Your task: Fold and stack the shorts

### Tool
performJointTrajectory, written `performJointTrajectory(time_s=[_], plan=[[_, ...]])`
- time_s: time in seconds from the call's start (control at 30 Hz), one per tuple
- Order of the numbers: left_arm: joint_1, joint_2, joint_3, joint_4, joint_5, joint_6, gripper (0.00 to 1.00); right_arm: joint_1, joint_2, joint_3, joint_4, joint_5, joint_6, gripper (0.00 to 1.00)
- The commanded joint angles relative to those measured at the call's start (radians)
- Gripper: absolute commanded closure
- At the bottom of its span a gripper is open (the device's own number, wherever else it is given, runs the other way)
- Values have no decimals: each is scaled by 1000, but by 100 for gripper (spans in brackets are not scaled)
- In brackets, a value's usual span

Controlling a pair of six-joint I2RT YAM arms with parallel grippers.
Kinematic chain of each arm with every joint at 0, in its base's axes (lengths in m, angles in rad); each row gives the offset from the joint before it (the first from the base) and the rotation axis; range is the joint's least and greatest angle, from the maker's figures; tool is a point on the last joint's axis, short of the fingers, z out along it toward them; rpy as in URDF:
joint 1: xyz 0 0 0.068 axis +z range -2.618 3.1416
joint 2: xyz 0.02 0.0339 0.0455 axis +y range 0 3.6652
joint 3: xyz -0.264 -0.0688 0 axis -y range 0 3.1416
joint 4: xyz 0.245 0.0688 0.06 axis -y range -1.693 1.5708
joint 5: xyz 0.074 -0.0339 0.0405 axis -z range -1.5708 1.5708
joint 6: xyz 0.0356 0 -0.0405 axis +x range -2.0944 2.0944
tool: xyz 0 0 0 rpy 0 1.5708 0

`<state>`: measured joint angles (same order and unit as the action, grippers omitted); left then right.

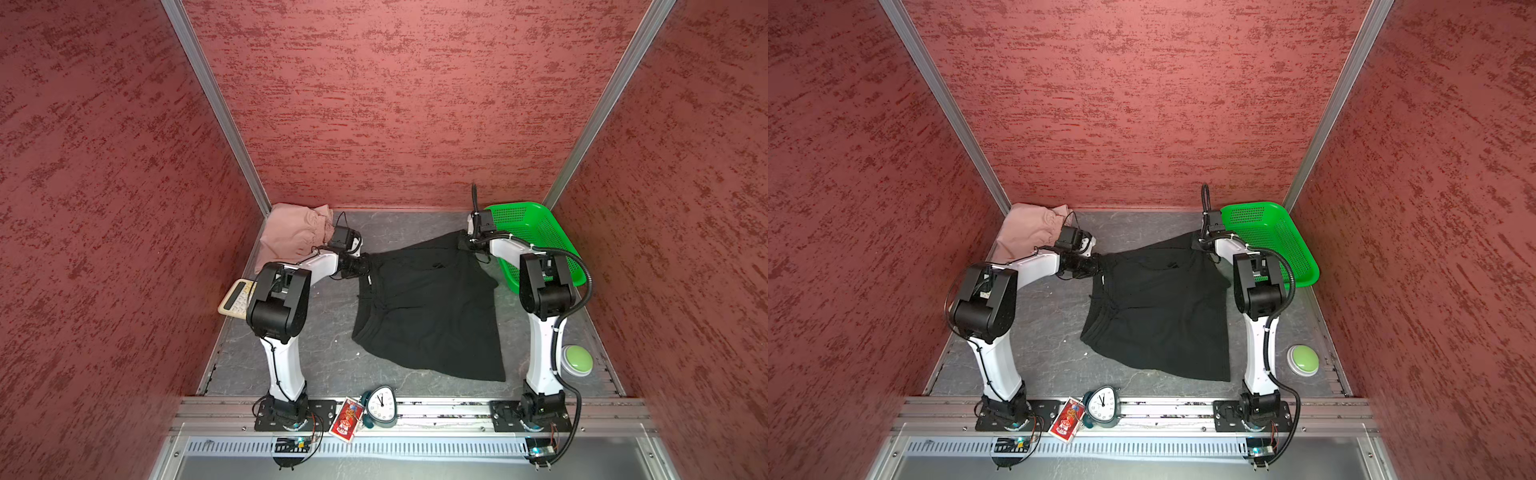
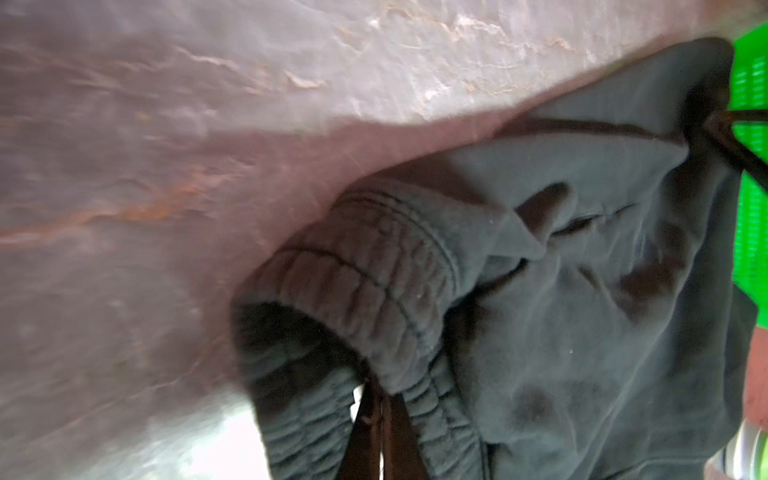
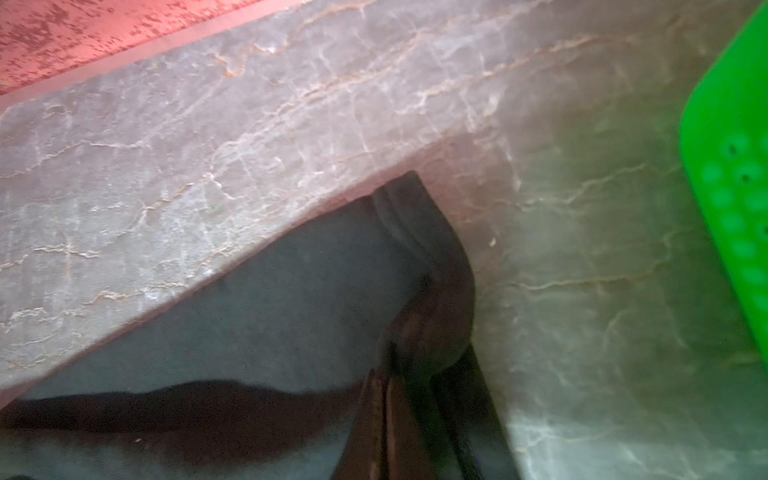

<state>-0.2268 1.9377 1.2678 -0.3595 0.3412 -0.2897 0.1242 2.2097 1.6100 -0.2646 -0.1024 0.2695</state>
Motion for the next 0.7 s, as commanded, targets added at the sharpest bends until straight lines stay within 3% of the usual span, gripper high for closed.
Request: performJointTrajectory(time_s=[0.0, 0.23, 0.47, 0.67], plan=[[25, -29, 67, -49, -31, 63, 100, 0, -29, 26, 43, -4, -18, 100], [46, -96, 84, -54, -17, 82, 100, 1, -138, -16, 83, 11, -31, 100], [85, -53, 105, -30, 32, 32, 100, 0, -144, -6, 97, 21, -50, 100], [110, -38, 188, -63, -53, 78, 100, 1, -123, -5, 146, 26, -52, 100]])
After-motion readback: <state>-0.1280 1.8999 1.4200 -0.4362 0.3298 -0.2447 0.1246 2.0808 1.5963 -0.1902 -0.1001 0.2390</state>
